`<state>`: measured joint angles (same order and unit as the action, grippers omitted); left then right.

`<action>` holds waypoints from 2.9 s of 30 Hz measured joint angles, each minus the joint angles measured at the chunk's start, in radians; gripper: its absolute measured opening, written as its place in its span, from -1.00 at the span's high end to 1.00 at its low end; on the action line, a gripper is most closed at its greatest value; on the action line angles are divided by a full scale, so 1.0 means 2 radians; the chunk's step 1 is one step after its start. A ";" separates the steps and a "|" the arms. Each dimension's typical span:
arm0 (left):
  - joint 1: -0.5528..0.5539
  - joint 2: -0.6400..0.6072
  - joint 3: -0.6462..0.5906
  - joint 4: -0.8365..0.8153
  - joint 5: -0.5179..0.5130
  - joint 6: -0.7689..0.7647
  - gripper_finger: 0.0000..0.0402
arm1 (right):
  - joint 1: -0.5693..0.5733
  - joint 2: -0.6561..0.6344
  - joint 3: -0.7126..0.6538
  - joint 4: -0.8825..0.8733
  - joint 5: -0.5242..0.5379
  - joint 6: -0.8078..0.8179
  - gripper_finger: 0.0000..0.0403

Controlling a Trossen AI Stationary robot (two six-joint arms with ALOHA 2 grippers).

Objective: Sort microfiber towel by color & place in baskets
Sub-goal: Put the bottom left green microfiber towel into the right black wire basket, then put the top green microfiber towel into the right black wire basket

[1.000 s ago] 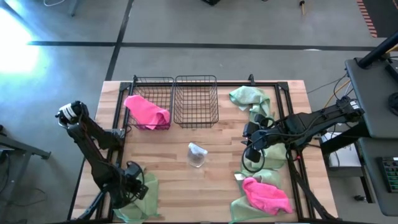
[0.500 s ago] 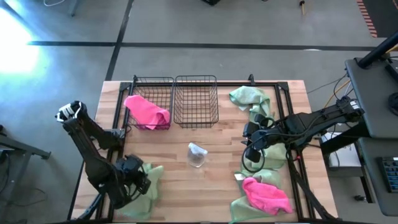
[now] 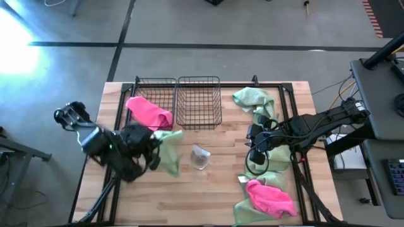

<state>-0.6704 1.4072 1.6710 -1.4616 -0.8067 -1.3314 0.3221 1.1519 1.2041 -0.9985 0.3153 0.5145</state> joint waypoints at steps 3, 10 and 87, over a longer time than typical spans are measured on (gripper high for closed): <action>0.043 0.000 0.041 0.002 -0.001 0.082 0.99 | 0.000 0.000 0.000 0.000 0.000 -0.001 0.39; 0.139 0.000 0.096 0.029 -0.001 0.225 0.99 | 0.000 0.000 0.000 0.000 0.000 -0.018 0.39; 0.431 0.063 0.040 0.231 0.316 0.639 0.42 | -0.080 -0.052 0.015 -0.244 0.105 0.029 0.39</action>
<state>0.1916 1.5332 1.7508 -0.9989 -0.1738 -0.0528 0.1631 1.0470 1.2349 -1.4871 0.5251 0.5730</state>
